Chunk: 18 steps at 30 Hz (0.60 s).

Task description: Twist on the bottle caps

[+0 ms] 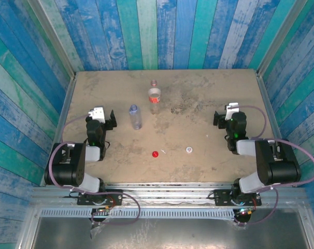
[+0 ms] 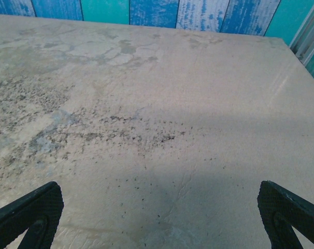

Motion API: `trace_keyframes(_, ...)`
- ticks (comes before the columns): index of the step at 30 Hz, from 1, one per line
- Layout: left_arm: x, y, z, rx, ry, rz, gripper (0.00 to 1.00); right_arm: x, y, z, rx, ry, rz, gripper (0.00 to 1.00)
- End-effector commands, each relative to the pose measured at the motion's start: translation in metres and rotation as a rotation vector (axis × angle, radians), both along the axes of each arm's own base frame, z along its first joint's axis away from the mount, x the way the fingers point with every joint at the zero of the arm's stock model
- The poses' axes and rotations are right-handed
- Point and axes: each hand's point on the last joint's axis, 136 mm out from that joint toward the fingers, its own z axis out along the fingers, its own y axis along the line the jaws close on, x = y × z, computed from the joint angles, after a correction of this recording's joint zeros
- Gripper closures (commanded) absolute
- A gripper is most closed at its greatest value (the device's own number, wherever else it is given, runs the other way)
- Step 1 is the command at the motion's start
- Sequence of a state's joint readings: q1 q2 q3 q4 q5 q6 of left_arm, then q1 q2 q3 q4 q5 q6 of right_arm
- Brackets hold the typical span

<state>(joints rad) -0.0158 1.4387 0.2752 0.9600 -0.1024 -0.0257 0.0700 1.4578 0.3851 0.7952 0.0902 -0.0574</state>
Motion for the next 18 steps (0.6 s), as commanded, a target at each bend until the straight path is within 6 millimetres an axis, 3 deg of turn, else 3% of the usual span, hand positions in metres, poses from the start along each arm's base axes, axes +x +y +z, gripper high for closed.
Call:
trace_keyframes(1, -0.001, 0.004, 0.039, 0.0, -0.061, 0.043, 0.06, -0.003, 0.01, 0.028, -0.01, -0.035, 0.053, 0.0)
trace_keyframes(5, -0.012, -0.004, 0.082, 0.038, -0.139, 0.065, 0.06, -0.011, 0.028, 0.057, -0.013, -0.06, 0.141, 0.0)
trace_keyframes(11, -0.033, -0.053, 0.133, 0.068, -0.246, -0.079, 0.06, -0.026, 0.056, 0.099, 0.072, -0.084, 0.281, 0.0)
trace_keyframes(14, -0.049, -0.08, 0.143, 0.078, -0.274, -0.173, 0.06, -0.035, 0.071, 0.113, 0.098, -0.108, 0.378, 0.0)
trace_keyframes(18, -0.077, -0.129, 0.135, 0.116, -0.309, -0.424, 0.06, -0.05, 0.098, 0.126, 0.118, -0.106, 0.543, 0.0)
